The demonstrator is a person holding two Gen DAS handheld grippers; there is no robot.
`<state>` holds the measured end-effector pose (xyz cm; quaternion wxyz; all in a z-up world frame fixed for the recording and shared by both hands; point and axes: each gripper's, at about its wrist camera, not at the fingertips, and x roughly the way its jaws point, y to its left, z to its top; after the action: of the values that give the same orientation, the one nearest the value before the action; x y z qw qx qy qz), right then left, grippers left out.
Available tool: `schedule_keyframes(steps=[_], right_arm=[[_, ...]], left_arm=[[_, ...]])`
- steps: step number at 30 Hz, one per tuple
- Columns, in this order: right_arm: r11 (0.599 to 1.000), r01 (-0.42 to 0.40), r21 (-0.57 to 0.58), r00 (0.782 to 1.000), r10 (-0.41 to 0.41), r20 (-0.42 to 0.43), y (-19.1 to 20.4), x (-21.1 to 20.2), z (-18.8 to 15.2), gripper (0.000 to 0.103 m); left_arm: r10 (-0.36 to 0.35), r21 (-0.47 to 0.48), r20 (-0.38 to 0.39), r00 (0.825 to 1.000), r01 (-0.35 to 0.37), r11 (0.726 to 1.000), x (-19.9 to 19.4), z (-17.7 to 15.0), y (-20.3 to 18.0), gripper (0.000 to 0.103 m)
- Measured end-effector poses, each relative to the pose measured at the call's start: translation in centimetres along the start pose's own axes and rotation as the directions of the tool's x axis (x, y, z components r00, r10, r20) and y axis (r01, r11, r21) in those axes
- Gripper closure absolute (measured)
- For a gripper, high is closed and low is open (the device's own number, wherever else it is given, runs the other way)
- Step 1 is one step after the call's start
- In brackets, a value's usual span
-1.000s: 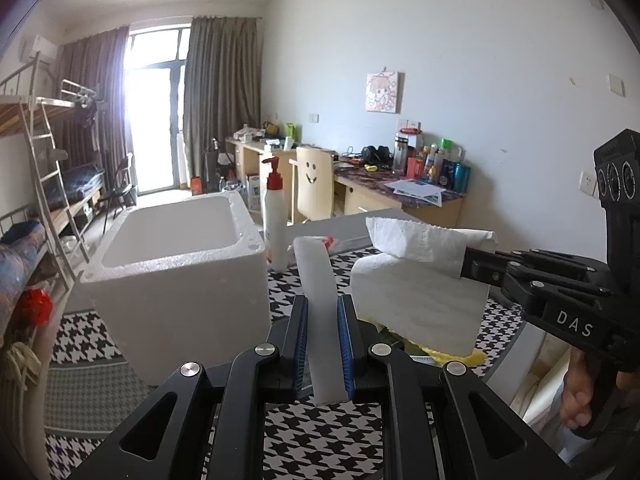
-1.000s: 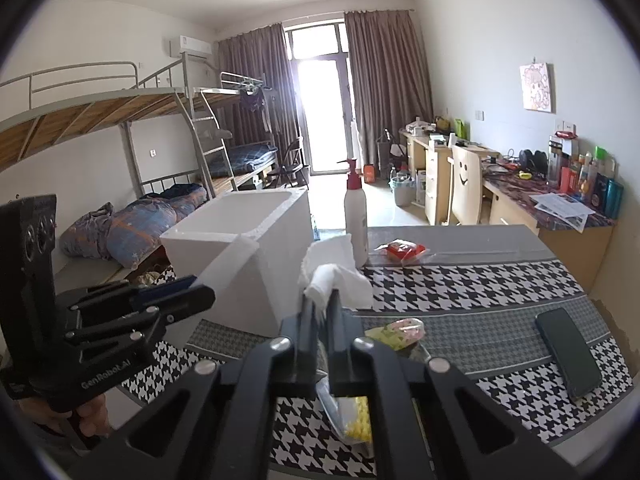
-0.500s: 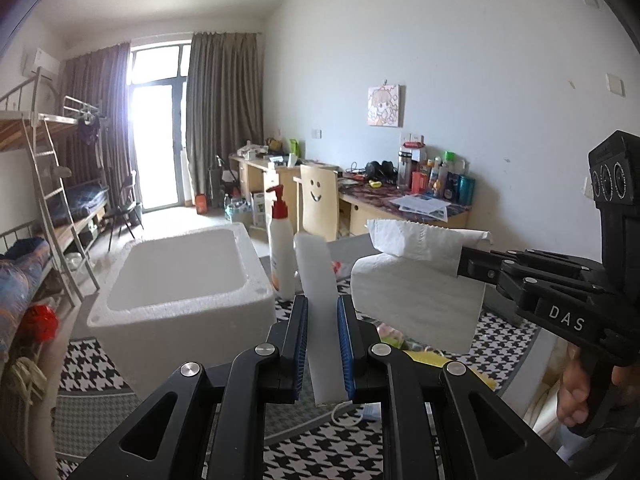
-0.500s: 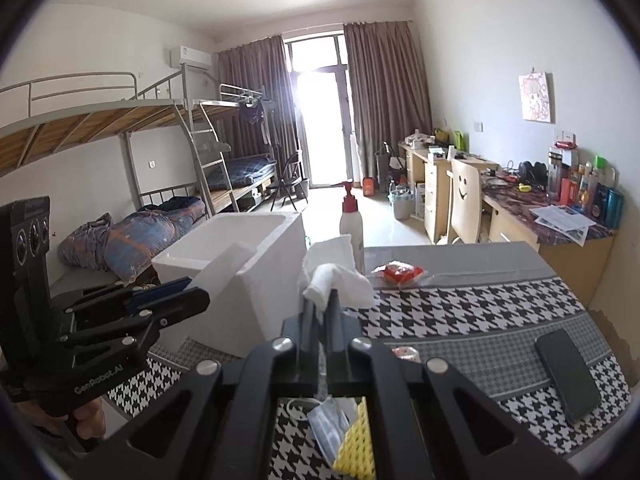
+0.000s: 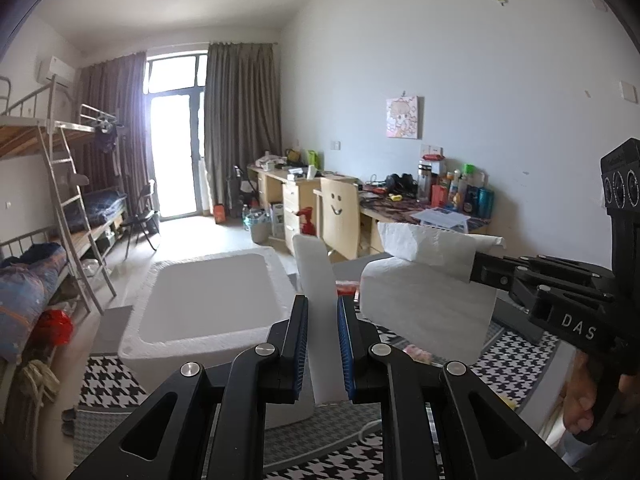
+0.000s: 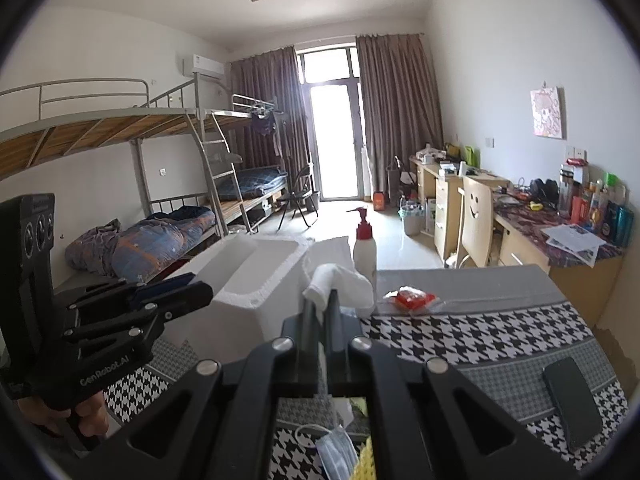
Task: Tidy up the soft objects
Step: 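Carry the white strip and the tissue over the white foam box with both tools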
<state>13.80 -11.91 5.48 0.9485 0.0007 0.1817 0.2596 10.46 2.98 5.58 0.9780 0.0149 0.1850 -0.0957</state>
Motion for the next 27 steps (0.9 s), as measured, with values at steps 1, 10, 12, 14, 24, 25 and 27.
schedule_keyframes(steps=[1,10,12,14,24,25,27], right_arm=[[1.0,-0.003,0.002,1.0,0.003,-0.001,0.0,0.2,0.2,0.099],[0.999,-0.034,-0.015,0.999,0.034,0.007,0.4,1.5,1.6,0.099],[0.999,-0.044,-0.019,0.999,0.044,0.009,0.6,1.8,1.9,0.099],[0.998,-0.051,-0.024,0.999,0.051,0.011,0.8,2.1,2.2,0.099],[0.996,-0.078,-0.043,0.997,0.079,0.004,1.8,4.0,3.7,0.099],[0.996,-0.081,-0.047,0.997,0.081,0.003,2.0,4.2,3.8,0.099],[0.995,-0.086,-0.052,0.996,0.087,0.001,2.1,4.6,3.9,0.099]], left_arm=[[0.006,-0.002,0.0,1.0,-0.006,1.0,0.0,0.2,0.2,0.087],[0.062,-0.03,0.013,0.998,-0.062,0.998,0.1,1.1,1.9,0.087],[0.073,-0.031,0.013,0.997,-0.072,0.997,0.1,1.2,2.3,0.087],[0.083,-0.037,0.012,0.997,-0.082,0.996,0.1,1.2,2.6,0.087],[0.153,-0.058,0.016,0.988,-0.152,0.987,0.1,1.2,4.6,0.087],[0.161,-0.059,0.016,0.987,-0.16,0.985,0.1,1.2,4.8,0.087],[0.173,-0.065,0.016,0.985,-0.171,0.983,0.1,1.2,5.2,0.087]])
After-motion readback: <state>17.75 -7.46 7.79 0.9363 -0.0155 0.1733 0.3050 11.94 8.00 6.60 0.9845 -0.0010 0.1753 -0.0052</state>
